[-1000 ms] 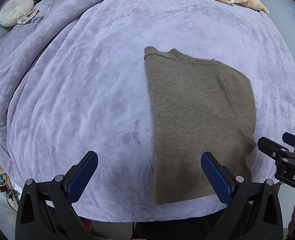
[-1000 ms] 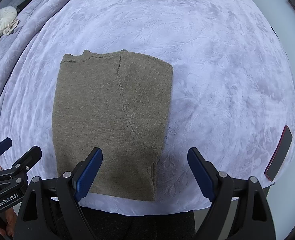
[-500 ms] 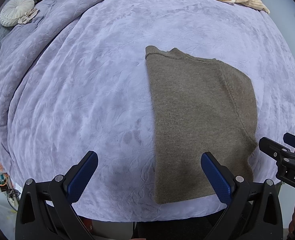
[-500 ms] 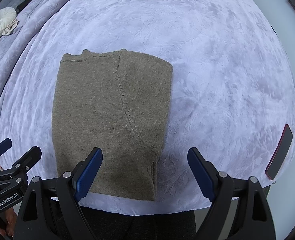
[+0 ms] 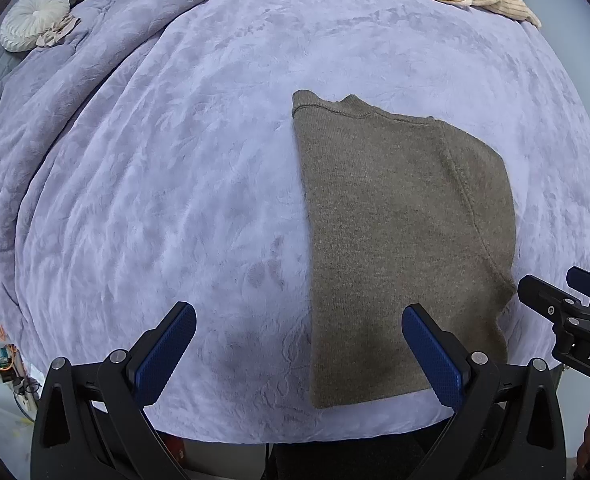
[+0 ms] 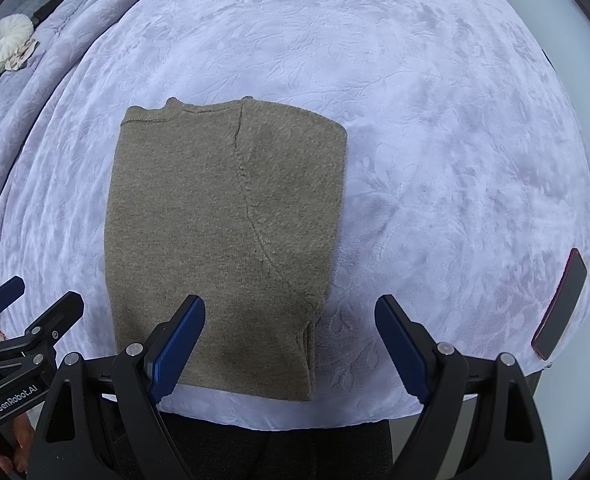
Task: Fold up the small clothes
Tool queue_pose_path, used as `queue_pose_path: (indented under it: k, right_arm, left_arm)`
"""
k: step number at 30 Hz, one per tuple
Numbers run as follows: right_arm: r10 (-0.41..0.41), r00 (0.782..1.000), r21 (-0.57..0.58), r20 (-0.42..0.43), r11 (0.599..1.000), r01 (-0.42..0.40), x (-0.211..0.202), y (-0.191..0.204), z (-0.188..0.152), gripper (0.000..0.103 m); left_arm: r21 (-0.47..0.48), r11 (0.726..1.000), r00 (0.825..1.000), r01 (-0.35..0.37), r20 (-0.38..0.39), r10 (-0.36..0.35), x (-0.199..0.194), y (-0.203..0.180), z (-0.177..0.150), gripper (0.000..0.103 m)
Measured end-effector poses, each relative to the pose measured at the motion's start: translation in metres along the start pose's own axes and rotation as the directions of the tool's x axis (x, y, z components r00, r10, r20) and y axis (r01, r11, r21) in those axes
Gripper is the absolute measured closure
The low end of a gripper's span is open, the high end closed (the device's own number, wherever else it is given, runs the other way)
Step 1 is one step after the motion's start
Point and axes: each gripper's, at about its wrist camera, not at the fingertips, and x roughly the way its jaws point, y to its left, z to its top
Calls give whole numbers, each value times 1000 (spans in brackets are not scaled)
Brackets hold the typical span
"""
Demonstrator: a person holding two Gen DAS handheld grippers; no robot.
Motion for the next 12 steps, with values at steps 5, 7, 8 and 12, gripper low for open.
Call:
queue_pose_path:
  k: [5, 7, 8, 12]
  right_arm:
    - [0, 1000, -1, 1, 1000, 0, 0, 0, 0, 14]
    - [0, 1000, 1, 0, 1000, 0, 0, 0, 0, 14]
    - [0, 1000, 1, -1, 1000, 0, 0, 0, 0, 14]
    - [-1, 1000, 2, -1, 1000, 1, -1, 1, -1, 14]
  left_arm:
    - [-7, 1000, 1000, -1, 0, 1, 1, -1, -1, 0]
    - [-10, 1000, 1000, -3, 3, 3, 1, 0, -1, 0]
    - [-12, 1000, 1000, -4, 6, 4, 1, -1, -1, 0]
    - [-11, 1000, 1000, 8, 6, -8, 0, -1, -2, 0]
